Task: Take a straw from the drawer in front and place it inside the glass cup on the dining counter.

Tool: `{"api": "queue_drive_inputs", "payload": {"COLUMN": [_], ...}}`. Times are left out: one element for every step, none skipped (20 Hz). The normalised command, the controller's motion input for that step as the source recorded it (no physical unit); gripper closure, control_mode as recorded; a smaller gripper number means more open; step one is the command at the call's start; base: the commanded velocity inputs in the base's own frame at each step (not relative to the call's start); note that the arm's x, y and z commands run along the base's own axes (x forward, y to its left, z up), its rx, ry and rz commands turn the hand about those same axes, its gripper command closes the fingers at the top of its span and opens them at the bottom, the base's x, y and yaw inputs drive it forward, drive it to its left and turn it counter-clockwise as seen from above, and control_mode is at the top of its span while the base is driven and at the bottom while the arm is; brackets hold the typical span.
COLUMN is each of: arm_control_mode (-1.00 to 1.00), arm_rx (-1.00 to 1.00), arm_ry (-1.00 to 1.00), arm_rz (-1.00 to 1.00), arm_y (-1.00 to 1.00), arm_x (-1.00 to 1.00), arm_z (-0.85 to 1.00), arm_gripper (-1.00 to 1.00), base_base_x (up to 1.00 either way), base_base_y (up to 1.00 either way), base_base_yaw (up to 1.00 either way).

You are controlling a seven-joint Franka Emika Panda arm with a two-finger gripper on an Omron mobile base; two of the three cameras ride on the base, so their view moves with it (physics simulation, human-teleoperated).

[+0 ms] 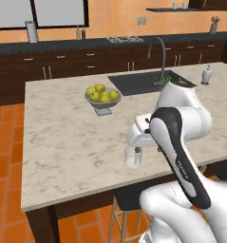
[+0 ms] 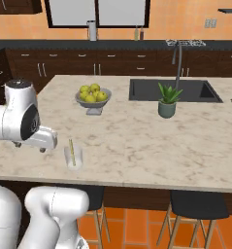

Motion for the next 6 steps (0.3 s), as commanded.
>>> {"api": "queue_drive_inputs", "payload": {"arm_control_mode": [-1.0,-1.0,-1.0,-1.0,-1.0,-1.0], "arm_rx": [-0.33,-0.32,-0.31,-0.31,-0.31,-0.31], "arm_ry": [-0.46,-0.39,-0.36,-0.34,-0.31,-0.28], "arm_rz": [0.0,0.0,0.0,0.0,0.0,0.01], "arm_y": [0.61,0.6,0.59,0.59,0.6,0.61], "arm_x": [-0.29,-0.19,-0.19,-0.22,-0.2,-0.24], "arm_z": [0.0,0.0,0.0,-0.05,-0.07,-0.11], "arm_gripper": [-1.0,-1.0,-1.0,-1.0,-1.0,-1.0], "base_base_x": [0.0,0.0,0.0,0.0,0.0,0.0], "base_base_y": [0.0,0.0,0.0,0.0,0.0,0.0], "base_base_yaw": [0.0,0.0,0.0,0.0,0.0,0.0]}}
